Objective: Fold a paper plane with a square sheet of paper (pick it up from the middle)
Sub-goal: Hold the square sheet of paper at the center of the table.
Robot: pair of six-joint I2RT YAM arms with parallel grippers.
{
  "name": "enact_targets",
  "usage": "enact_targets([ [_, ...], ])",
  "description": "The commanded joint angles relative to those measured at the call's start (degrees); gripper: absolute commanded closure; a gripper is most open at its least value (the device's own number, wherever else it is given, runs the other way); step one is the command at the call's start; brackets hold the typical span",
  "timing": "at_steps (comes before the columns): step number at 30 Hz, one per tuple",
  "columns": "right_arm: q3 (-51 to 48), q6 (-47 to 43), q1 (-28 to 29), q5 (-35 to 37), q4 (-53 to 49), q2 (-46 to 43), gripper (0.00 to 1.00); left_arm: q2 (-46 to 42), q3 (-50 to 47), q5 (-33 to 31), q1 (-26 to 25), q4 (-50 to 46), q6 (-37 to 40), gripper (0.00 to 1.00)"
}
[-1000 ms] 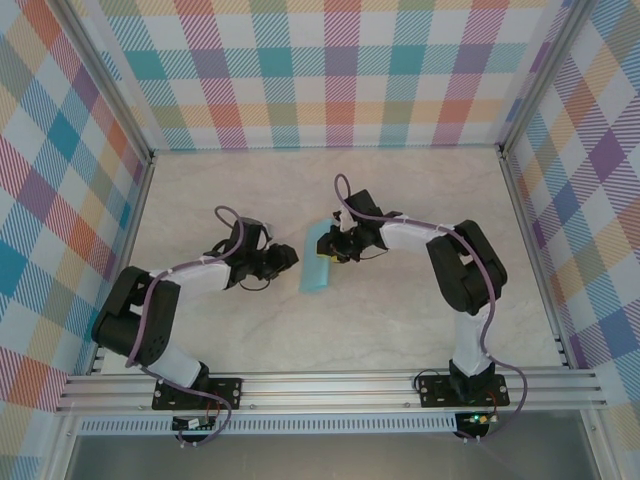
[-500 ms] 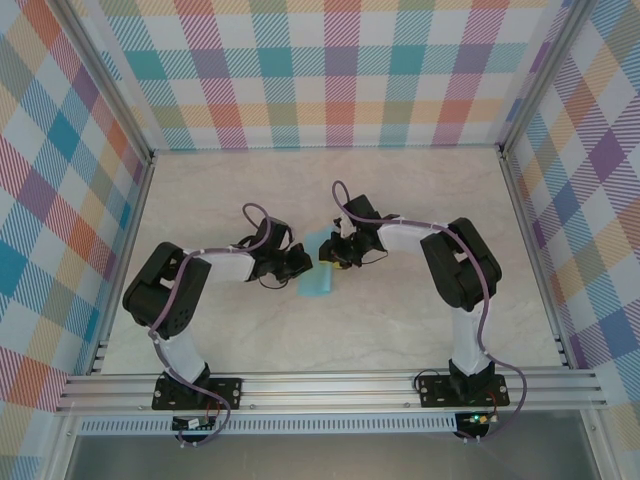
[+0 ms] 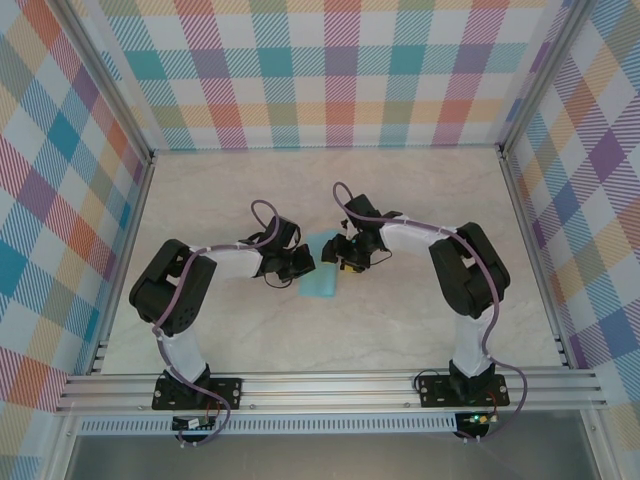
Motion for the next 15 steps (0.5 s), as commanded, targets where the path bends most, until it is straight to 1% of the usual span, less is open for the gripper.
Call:
enact_targets([
  [1,2.78,-0.83,1.76,6.63,-5.68,-0.86,0.42,1.86,0.53,-1.29,-1.20,-4.15,0.73,1.00],
  [7,6.43,-2.10,3.94,6.91,-6.84,2.03,0.40,1.33,0.84,-1.09,-1.30,-4.43,0.51,1.00],
  [15,7.68,-2.95,3.94,7.82,-7.77,4.71,0.47,-1.19,0.97,0.15,-1.30,-3.46,-1.47,1.00],
])
